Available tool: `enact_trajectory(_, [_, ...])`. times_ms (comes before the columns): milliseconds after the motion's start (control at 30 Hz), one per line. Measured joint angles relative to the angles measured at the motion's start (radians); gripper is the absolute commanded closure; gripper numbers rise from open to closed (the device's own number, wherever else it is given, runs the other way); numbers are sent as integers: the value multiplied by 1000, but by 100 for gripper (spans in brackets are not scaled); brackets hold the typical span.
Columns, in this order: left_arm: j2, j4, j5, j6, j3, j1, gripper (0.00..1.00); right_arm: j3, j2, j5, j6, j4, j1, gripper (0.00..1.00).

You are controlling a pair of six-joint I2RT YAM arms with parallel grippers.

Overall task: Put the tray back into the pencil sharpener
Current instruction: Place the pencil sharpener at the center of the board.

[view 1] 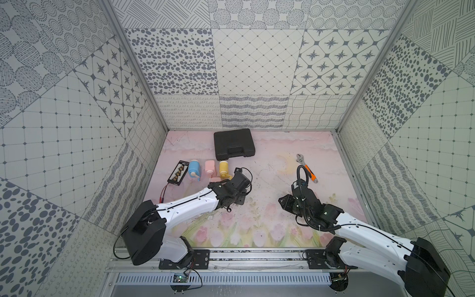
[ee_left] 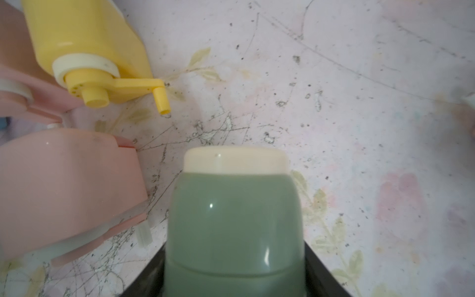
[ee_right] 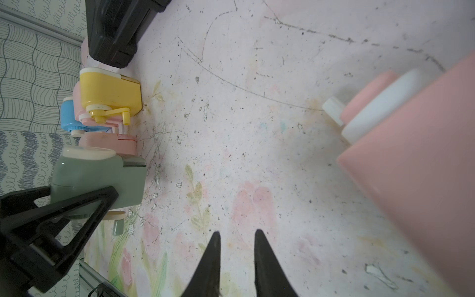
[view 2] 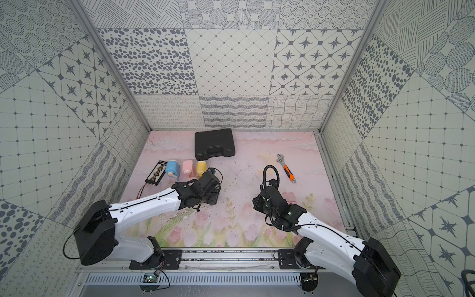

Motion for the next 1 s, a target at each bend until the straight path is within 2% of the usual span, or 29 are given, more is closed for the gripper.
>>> enact_trajectory(267, [124, -101, -121, -122, 55, -1, 100, 0, -29, 2, 0, -22, 0, 75])
enact_trajectory(633, [227, -117, -187, -206, 122, 8, 100, 0, -34, 3, 0, -48, 0, 75])
enact_trajectory(733, [233, -116, -185, -219, 126, 15, 93, 0, -46, 3, 0, -50, 0, 75])
enact_trajectory(867, [244, -113, -189, -233, 132, 21, 75, 0, -50, 2, 0, -51, 0, 75])
enact_trajectory(933, [248, -106, -193, -242, 131, 23, 70, 0, -51, 2, 1, -51, 0, 75])
enact_trajectory(1000, [252, -93, -197, -245, 129, 27, 70, 0, -51, 3, 1, -51, 0, 75])
